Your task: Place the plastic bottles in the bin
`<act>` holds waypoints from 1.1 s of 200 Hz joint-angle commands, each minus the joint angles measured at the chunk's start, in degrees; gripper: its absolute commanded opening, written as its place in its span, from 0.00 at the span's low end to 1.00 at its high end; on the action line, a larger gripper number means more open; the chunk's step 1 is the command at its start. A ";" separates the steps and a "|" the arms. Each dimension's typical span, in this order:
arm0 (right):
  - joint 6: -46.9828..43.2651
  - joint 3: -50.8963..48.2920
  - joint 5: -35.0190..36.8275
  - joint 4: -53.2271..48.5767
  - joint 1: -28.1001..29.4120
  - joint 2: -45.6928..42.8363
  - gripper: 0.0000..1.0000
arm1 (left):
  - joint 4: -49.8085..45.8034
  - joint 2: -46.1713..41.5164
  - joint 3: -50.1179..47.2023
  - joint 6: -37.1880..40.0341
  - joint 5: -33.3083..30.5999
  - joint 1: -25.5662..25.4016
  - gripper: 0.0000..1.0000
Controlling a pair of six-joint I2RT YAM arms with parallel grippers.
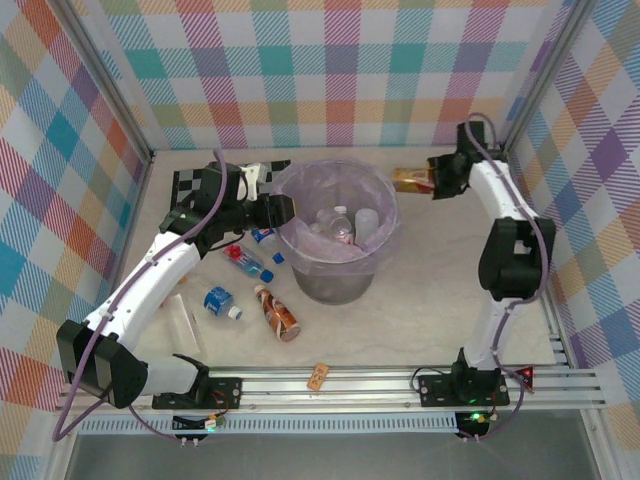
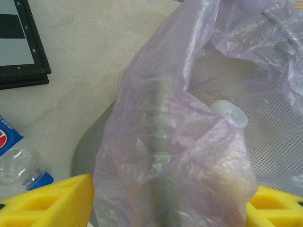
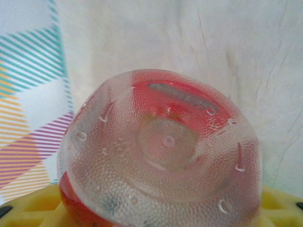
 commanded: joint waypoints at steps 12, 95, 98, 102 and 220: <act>-9.73 2.50 1.72 -6.94 -3.23 -7.68 0.53 | -0.24 -1.24 1.29 0.33 0.45 0.75 0.64; -27.05 12.39 5.35 -16.89 -2.39 -23.95 0.51 | 0.55 -0.96 1.04 0.15 1.65 0.75 0.64; -27.59 13.04 5.47 -17.31 -2.05 -24.35 0.51 | 0.55 -0.95 1.07 0.15 1.59 0.75 0.64; -28.12 13.91 5.21 -17.86 -1.62 -24.95 0.51 | 0.56 -0.91 1.03 0.22 1.47 0.74 0.64; -57.91 35.97 24.50 -29.19 38.98 -11.17 0.51 | 0.29 -1.65 0.71 -0.42 1.04 0.75 0.64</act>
